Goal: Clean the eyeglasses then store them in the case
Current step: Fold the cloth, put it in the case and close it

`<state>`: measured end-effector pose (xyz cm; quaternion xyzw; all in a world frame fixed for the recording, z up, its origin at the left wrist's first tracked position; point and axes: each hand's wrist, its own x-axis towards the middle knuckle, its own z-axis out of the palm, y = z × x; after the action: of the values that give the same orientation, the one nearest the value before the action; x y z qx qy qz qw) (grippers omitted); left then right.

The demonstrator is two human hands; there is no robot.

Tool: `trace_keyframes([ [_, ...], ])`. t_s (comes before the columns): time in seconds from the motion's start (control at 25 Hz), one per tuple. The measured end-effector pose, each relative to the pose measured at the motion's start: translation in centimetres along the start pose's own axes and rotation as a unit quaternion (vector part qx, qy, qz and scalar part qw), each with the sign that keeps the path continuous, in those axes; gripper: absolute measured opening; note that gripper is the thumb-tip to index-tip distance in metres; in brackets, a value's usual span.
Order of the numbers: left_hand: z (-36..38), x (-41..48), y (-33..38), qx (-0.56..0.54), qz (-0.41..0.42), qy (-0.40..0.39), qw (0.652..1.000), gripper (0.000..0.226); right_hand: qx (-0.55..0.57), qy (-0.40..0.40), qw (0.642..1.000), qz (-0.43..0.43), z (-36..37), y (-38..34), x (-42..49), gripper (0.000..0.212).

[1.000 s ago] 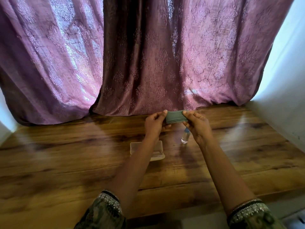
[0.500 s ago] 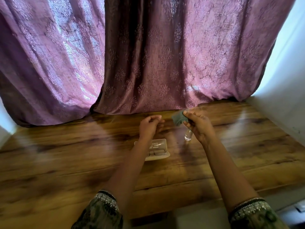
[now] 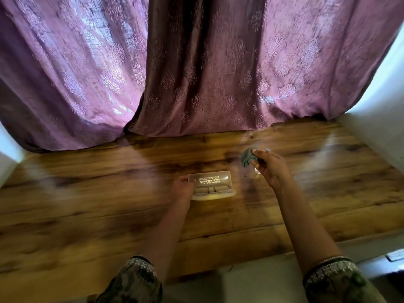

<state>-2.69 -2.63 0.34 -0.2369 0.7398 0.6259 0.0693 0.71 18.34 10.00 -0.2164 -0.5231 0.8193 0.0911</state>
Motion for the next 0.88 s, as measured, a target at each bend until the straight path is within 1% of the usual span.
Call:
trace_keyframes([
  [0.2, -0.3, 0.6, -1.2, 0.040, -0.026, -0.005, 0.999, 0.026, -0.009, 0.019, 1.000, 0.014, -0.3, 1.1, 0.3, 0.019],
  [0.4, -0.8, 0.6, -1.8, 0.041, -0.062, -0.062, 0.995, 0.037, -0.029, 0.035, 0.999, 0.022, -0.9, 2.0, 0.0, 0.015],
  [0.52, -1.0, 0.8, -2.1, 0.054, -0.026, -0.076, 0.995, 0.044, -0.061, 0.051, 0.997, 0.017, -0.6, 3.0, -0.3, 0.016],
  [0.6, -1.2, 0.7, -2.5, 0.063, 0.013, -0.080, 0.995, 0.043, -0.094, 0.065, 0.993, 0.008, 0.2, 4.2, -0.6, 0.022],
  [0.68, -1.4, 0.6, -3.0, 0.066, 0.044, -0.082, 0.993, 0.040, -0.129, 0.048, 0.990, 0.011, 1.3, 5.6, -0.9, 0.025],
  [0.8, -1.7, 0.5, -3.4, 0.081, 0.076, -0.091, 0.990, 0.037, -0.183, -0.046, 0.981, 0.051, 3.2, 7.7, -1.3, 0.017],
  [0.84, -1.8, 0.5, -3.5, 0.082, 0.081, -0.093, 0.989, 0.036, -0.185, -0.071, 0.978, 0.072, 3.6, 8.5, -1.2, 0.015],
  [0.88, -1.8, 0.5, -3.5, 0.082, 0.084, -0.094, 0.989, 0.035, -0.188, -0.078, 0.975, 0.090, 3.9, 9.2, -1.1, 0.015],
])
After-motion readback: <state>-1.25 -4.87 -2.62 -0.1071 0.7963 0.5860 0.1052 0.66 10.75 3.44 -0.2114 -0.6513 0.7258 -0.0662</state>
